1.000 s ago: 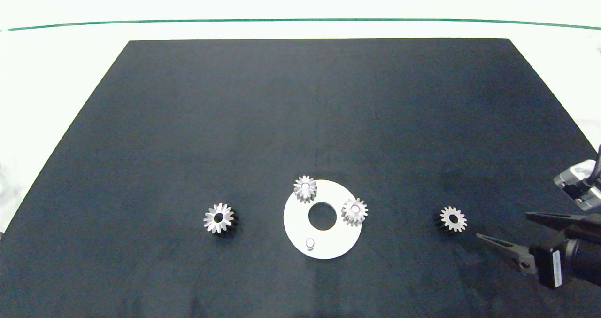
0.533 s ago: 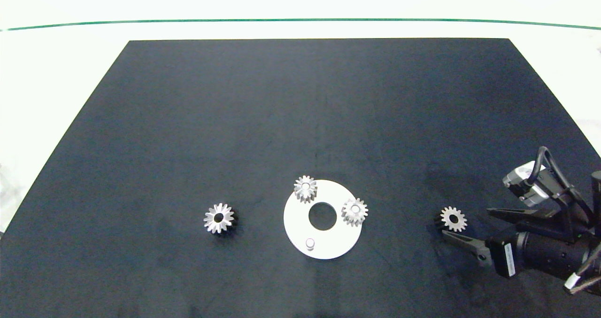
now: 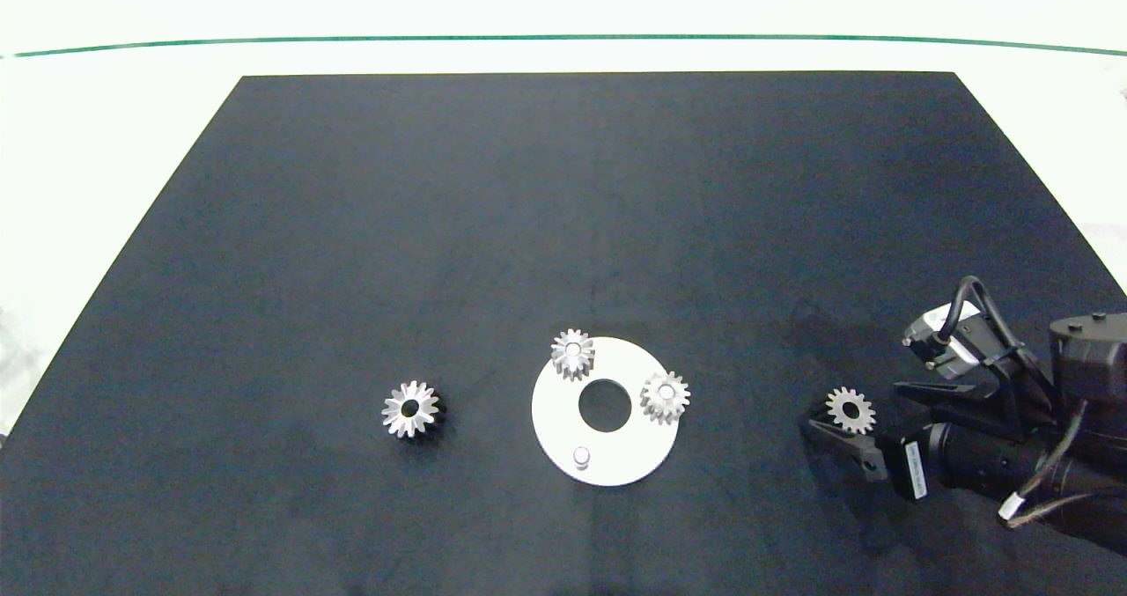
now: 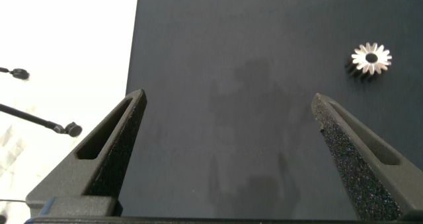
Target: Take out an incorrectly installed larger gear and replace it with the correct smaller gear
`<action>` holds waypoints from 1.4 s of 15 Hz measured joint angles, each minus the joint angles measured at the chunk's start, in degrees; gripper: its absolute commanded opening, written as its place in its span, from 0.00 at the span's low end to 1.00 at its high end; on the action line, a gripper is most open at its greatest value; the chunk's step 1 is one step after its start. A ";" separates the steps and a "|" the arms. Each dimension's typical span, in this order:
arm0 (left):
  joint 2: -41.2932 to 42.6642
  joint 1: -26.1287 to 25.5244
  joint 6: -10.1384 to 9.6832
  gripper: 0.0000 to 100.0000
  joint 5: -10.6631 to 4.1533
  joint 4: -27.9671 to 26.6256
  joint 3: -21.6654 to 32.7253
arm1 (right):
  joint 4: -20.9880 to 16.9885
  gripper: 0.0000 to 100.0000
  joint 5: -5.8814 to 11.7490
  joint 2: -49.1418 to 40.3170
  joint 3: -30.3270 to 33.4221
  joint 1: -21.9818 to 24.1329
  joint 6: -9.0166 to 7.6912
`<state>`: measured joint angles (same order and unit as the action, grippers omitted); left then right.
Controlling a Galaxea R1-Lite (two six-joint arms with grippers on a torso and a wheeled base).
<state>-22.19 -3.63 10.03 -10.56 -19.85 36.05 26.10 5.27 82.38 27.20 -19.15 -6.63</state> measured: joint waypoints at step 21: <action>2.68 0.05 0.10 1.00 0.00 -0.27 -1.71 | 1.93 0.59 4.02 2.49 0.06 -3.50 0.02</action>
<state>-19.50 -3.58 10.13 -10.56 -20.11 34.34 28.03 9.29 84.87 27.26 -22.65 -6.61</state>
